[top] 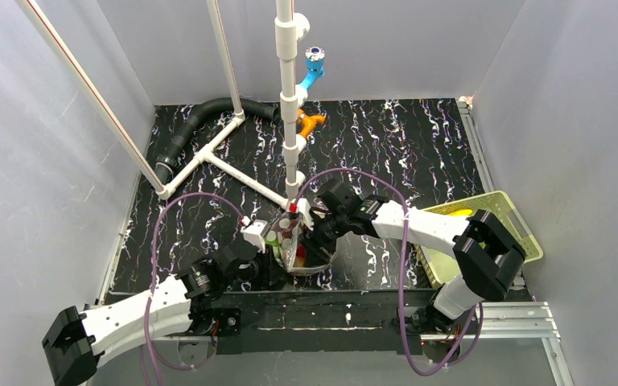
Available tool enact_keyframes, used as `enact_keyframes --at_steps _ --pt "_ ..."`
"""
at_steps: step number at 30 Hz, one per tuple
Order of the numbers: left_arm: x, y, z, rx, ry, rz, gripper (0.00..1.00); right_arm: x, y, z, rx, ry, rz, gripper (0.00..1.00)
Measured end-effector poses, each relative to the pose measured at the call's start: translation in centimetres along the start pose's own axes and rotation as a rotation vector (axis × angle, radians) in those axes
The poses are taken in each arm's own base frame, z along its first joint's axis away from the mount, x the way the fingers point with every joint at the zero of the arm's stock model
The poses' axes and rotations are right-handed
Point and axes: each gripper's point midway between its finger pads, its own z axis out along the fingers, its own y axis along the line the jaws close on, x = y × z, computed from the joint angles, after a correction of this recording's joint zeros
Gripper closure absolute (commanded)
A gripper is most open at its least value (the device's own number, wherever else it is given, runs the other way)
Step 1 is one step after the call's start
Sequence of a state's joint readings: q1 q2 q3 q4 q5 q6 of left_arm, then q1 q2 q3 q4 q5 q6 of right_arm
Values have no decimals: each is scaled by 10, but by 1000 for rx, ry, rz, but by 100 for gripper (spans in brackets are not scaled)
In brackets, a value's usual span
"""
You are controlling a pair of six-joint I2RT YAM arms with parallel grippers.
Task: Open the zip-top bag and remove the fake food
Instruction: Pick up the fake fruit from the zipper food storage bag.
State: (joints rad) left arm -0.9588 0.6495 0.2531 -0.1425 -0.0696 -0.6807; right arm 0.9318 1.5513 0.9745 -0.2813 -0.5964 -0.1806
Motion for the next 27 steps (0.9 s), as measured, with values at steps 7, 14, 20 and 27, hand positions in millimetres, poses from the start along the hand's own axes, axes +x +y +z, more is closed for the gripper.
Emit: enact_keyframes --at_steps 7,14,20,27 --pt "-9 -17 9 66 -22 -14 79 -2 2 8 -8 19 4 34" --pt "-12 -25 17 100 -32 -27 78 1 -5 17 29 55 18 31" --pt "-10 -25 19 110 -38 -41 78 7 -8 21 56 90 15 33" --pt "-14 -25 10 134 -83 -54 75 18 -11 28 74 139 -21 29"
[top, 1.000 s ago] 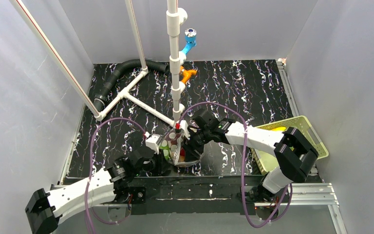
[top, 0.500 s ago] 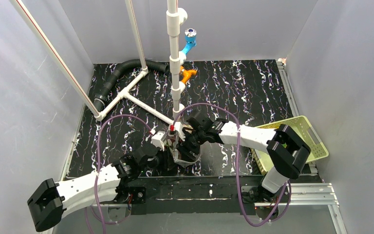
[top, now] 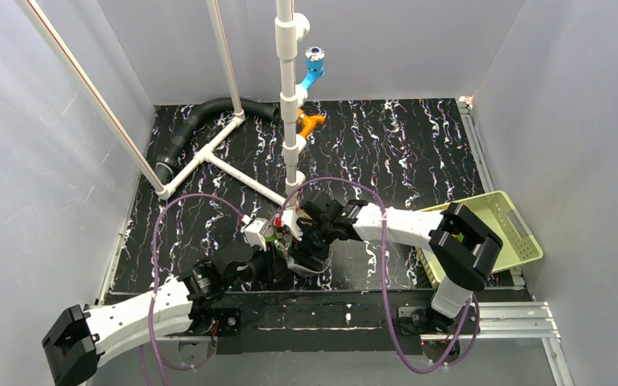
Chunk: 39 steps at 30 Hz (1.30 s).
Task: Open the zip-top bag and remove the fake food
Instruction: Pick up the fake fruit from the zipper food storage bag.
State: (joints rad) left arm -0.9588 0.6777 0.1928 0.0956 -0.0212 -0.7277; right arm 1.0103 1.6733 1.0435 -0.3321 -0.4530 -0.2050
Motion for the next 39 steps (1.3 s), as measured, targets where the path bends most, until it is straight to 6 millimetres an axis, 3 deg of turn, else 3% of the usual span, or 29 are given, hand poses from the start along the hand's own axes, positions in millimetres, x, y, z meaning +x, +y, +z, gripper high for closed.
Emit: enact_keyframes --at_steps 4,12,16,26,39 --pt "-1 0 -2 2 -11 -6 75 12 -5 8 9 48 -1 34" --pt "4 7 -2 -22 1 -10 73 16 -9 9 22 64 -32 70" --pt "5 9 -5 -29 -1 -9 67 14 -7 3 25 49 -61 79" --pt "2 11 -16 -40 -7 4 55 -16 3 -37 36 -81 -194 85" --pt "-4 8 -22 -45 -11 15 45 -1 -7 -64 25 -67 -201 85"
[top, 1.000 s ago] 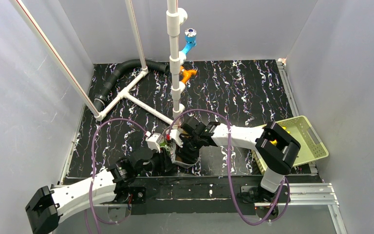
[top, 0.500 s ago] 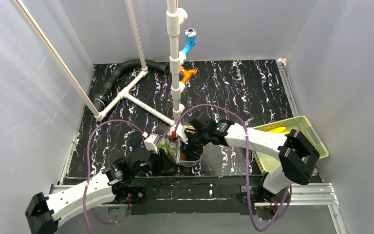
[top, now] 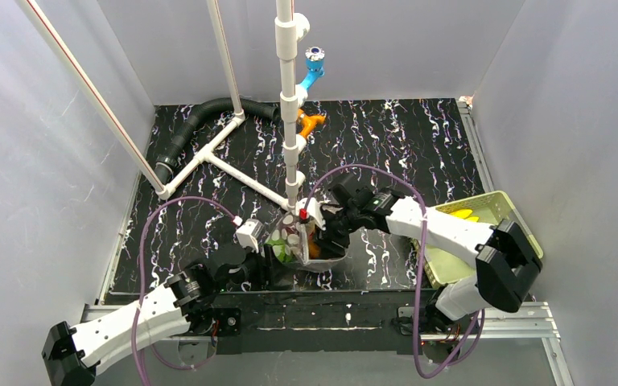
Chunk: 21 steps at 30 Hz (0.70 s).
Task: Open the zip-top bag and remove the fake food
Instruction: Pick up the fake fruit from the zipper food storage bag.
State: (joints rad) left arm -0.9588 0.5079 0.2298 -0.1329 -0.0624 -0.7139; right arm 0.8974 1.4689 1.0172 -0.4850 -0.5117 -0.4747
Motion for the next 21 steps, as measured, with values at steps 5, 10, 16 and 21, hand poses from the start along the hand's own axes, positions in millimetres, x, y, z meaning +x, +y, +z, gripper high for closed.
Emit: enact_keyframes --at_steps 5,10,16,21 --pt "-3 -2 -2 8 -15 -1 42 -6 -4 -19 20 -41 -15 85" --pt "-3 -1 -1 5 -13 -1 41 -9 -18 -23 93 -55 16 86" --pt "-1 -2 3 -4 10 0 40 5 -41 2 164 14 129 87" --pt "-4 -8 4 12 16 1 37 -9 -52 9 216 0 189 91"
